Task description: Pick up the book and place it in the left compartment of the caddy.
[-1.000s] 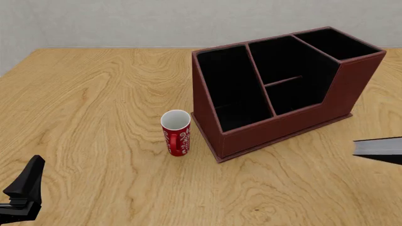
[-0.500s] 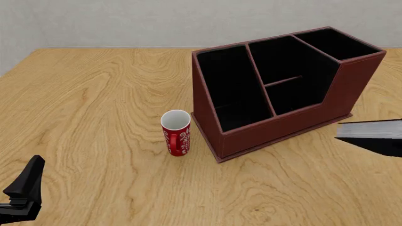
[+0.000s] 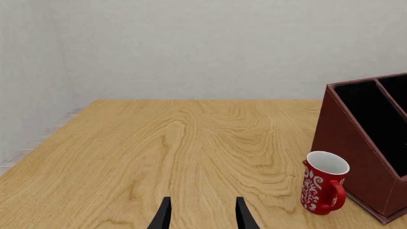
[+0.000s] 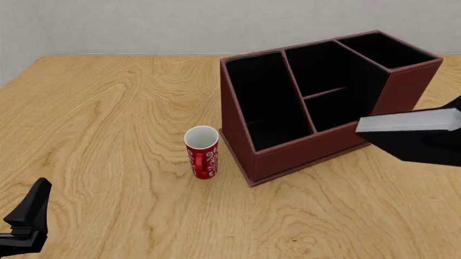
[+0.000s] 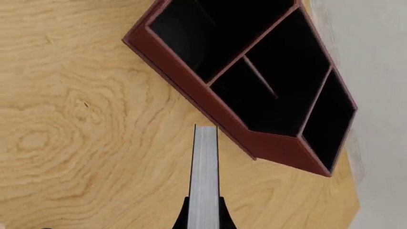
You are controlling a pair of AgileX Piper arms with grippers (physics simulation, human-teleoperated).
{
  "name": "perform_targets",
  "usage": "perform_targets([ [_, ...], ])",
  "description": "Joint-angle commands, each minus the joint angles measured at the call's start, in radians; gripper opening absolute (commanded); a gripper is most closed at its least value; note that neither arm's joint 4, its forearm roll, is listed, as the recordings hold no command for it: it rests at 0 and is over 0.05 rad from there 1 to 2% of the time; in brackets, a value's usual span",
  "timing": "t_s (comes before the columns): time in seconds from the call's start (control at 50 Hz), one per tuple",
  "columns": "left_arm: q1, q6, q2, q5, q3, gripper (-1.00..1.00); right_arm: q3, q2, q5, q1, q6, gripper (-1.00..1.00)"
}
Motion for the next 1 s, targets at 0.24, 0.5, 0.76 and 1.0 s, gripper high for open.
perform_targets([
  [0.24, 0.000, 0.000, 0.000, 0.000, 0.000, 1.00, -0.101, 0.159, 0.000, 0.111, 0.148, -1.00],
  [0.5, 0.000, 0.000, 0.000, 0.000, 0.000, 1.00, -0.107, 0.214, 0.000, 0.095, 0.110, -1.00],
  [0.76, 0.000, 0.000, 0.000, 0.000, 0.000, 1.00, -0.108, 0.227, 0.000, 0.118, 0.082, -1.00],
  [1.0, 0.000, 0.000, 0.000, 0.000, 0.000, 1.00, -0.198, 0.283, 0.000, 0.212, 0.179, -1.00],
])
